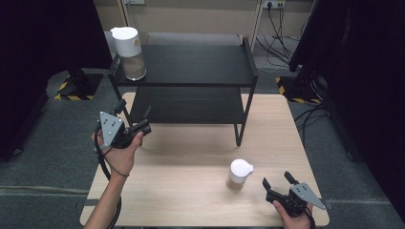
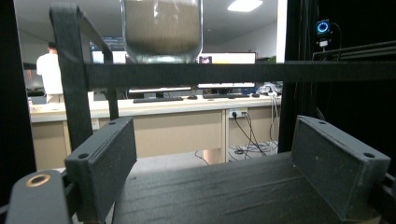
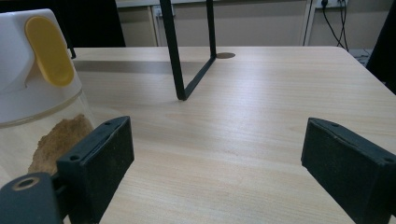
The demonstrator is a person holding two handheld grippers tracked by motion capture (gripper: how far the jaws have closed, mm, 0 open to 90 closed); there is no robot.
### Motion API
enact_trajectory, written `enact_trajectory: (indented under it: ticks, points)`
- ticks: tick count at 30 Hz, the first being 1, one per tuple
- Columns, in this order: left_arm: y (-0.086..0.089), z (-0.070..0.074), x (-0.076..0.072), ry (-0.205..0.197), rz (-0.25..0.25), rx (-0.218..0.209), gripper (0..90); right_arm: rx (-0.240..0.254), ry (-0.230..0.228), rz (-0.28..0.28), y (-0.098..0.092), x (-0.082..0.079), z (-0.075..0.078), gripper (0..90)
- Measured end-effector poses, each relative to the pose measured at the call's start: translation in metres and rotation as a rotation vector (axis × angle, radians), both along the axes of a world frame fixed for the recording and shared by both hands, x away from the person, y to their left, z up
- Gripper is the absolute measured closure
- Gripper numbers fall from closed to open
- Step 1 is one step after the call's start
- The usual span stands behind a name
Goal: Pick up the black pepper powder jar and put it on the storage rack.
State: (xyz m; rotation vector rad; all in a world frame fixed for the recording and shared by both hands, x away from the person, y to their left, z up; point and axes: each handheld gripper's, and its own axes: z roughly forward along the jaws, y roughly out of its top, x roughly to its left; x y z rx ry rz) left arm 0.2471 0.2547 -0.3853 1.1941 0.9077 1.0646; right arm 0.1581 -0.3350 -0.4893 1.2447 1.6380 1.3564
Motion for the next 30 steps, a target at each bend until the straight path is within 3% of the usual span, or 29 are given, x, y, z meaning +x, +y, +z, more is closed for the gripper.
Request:
enact_trajectory:
  ticks: [30]
  points:
    - [0.003,-0.047,-0.009,0.053,-0.005,-0.006,13.7,-0.003,-0.002,0.000,0.000,0.000,0.000,9.7]
